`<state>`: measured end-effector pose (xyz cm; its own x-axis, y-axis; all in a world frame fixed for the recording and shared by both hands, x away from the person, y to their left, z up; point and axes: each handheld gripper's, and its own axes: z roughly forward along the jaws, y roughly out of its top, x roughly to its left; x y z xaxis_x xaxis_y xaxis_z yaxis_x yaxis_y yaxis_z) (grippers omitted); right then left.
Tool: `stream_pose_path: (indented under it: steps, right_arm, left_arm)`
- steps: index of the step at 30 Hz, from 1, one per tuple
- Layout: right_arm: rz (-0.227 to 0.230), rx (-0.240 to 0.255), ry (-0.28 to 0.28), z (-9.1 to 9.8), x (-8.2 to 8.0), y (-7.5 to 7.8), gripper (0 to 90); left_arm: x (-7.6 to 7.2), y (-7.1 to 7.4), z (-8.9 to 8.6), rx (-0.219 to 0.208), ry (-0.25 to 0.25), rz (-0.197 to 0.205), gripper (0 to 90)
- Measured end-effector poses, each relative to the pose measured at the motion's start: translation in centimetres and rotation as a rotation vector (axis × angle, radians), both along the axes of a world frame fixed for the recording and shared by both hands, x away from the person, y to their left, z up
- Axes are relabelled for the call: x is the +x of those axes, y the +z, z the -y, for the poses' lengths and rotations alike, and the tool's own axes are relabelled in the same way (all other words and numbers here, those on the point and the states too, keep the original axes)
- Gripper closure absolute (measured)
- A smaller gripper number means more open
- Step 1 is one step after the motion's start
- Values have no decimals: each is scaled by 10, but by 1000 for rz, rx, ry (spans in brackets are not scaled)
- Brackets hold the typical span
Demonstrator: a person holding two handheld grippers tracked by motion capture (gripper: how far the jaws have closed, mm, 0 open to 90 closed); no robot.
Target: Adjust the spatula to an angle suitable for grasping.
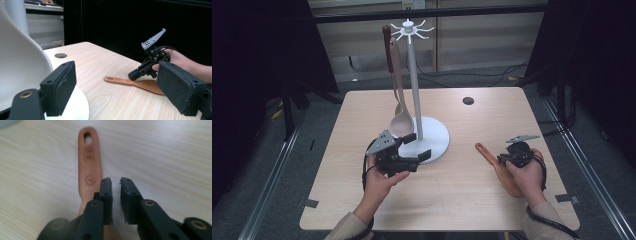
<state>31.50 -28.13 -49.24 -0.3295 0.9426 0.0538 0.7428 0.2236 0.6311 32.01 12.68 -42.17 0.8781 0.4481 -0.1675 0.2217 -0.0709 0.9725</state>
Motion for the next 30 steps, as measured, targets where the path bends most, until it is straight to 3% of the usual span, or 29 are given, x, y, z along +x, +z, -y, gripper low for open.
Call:
stream_pose_path:
  steps: [4, 8, 13, 14, 18, 23, 30]
  right_arm:
    - [31, 51, 22, -5, 3, 5, 604]
    - [41, 59, 52, -15, 9, 7, 521]
    - [36, 30, 79, -28, 21, 4, 449]
    - [41, 21, 83, -30, 23, 3, 437]
    - [30, -29, 104, -40, 31, -2, 433]
    - [24, -38, 135, -49, 38, -6, 436]
    - [-4, -41, 134, -57, 38, -3, 648]
  left_arm:
    - [-2, 0, 0, -2, 12, -4, 164]
    - [-3, -3, -1, -8, 9, -14, 164]
    - [-6, -7, -6, -9, 30, -22, 164]
    - [-6, -8, -8, 8, 35, -24, 164]
    - [-9, -10, -10, 21, 49, -26, 164]
    - [-12, -11, -13, 27, 57, -31, 164]
    - [-13, -12, -14, 27, 59, -32, 164]
